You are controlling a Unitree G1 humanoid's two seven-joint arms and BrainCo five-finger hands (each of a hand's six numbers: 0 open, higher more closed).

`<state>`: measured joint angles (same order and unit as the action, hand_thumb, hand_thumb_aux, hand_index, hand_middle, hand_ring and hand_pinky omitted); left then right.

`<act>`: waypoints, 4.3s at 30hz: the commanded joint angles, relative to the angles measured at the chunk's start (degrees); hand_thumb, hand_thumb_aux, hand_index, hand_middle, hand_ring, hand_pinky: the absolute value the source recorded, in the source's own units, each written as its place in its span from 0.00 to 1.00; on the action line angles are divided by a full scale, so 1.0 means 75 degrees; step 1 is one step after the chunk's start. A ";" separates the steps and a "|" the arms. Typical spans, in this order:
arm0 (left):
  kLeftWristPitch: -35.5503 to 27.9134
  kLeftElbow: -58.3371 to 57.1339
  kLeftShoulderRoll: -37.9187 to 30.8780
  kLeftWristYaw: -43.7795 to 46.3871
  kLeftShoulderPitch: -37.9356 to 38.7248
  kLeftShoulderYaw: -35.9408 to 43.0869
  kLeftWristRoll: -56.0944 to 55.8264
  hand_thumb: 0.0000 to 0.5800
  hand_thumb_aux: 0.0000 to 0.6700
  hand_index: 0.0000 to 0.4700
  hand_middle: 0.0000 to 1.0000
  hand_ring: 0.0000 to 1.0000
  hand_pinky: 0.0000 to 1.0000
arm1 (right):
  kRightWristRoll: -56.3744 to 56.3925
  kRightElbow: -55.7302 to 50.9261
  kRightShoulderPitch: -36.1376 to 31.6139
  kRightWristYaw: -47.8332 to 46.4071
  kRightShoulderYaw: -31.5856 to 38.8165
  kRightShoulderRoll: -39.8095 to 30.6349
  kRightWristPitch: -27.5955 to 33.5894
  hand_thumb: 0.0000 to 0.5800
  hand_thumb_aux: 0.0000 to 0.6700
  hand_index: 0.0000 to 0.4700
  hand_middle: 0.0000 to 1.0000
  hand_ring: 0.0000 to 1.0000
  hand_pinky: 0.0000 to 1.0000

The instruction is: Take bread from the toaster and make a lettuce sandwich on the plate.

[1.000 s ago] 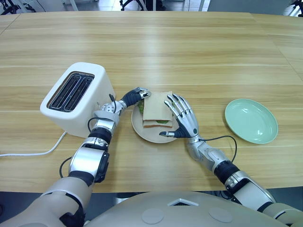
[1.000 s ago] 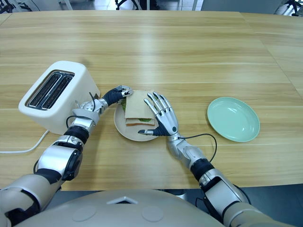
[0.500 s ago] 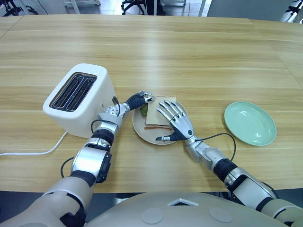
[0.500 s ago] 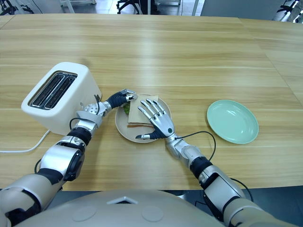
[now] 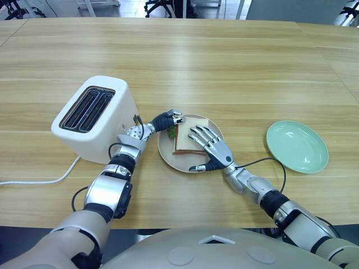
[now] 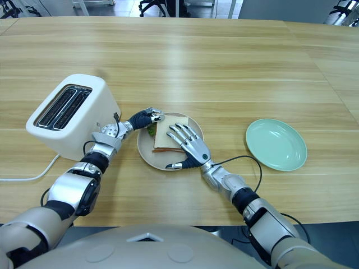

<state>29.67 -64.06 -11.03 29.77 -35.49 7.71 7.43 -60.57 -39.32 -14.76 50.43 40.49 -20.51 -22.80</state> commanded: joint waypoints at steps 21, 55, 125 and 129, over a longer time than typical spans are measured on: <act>0.1247 0.1438 -0.0720 -0.4756 -0.0331 0.0892 0.2713 0.00 0.00 0.00 0.00 0.00 0.00 | 0.0035 -0.1305 -0.0021 -0.0209 0.0260 0.0265 -0.0121 0.00 0.00 0.00 0.00 0.00 0.00; 0.1923 0.6135 -0.3002 0.4845 0.3550 0.2128 -0.3345 1.00 1.00 0.98 1.00 1.00 1.00 | 0.6877 0.4187 0.1856 -0.6845 -0.1051 -0.1515 -0.3077 1.00 1.00 0.98 0.99 0.99 0.99; 0.3432 0.1880 -0.1561 0.2001 0.2399 0.2635 0.0883 1.00 1.00 0.98 1.00 1.00 1.00 | 0.6078 0.4103 0.3876 -0.9649 -0.3165 -0.3155 -0.2236 1.00 1.00 0.98 1.00 1.00 1.00; 0.3428 0.1910 -0.1550 0.1977 0.2430 0.2626 0.0897 1.00 1.00 0.98 1.00 1.00 1.00 | 0.5382 0.3443 0.3263 -0.9238 -0.3201 -0.2701 -0.1861 1.00 1.00 0.98 1.00 1.00 1.00</act>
<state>57.00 -48.66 -22.34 43.31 -19.01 25.63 12.31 -17.08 -10.90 11.81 -20.57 16.82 -42.26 -38.80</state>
